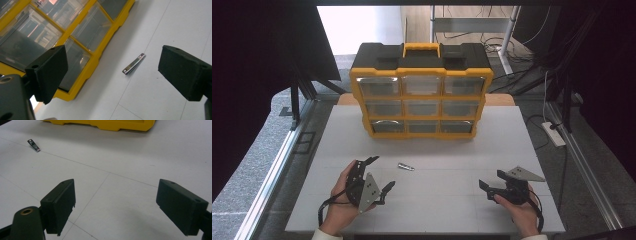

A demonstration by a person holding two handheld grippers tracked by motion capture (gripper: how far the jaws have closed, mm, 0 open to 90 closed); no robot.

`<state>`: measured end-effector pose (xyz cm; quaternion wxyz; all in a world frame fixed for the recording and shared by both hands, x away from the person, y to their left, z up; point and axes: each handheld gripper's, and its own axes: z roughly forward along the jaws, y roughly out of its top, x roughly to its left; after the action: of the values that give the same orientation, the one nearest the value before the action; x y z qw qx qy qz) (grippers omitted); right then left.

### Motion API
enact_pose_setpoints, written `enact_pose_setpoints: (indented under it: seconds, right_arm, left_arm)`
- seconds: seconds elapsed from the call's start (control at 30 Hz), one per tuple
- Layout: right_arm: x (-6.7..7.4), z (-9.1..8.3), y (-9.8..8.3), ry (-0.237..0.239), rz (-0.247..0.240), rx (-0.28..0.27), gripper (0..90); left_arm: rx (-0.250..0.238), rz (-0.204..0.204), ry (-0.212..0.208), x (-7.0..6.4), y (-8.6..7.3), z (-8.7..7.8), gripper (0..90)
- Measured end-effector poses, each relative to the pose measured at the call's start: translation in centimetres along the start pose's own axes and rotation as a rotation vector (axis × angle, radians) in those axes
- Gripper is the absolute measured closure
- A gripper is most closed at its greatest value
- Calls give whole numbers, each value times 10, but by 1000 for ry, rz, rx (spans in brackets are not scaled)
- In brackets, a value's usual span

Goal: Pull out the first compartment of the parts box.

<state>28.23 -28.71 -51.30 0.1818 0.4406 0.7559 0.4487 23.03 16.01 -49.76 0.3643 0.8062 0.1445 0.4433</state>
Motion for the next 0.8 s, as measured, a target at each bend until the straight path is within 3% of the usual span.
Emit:
enact_pose_setpoints:
  seconds: [0.4, 0.8]
  right_arm:
    - [0, 1, 0, 4, 2, 2, 157]
    - [0, 1, -1, 4, -2, 7, 157]
  left_arm:
    - [12, 27, -5, -4, -1, 3, 90]
    - [22, 85, 5, -8, 0, 5, 89]
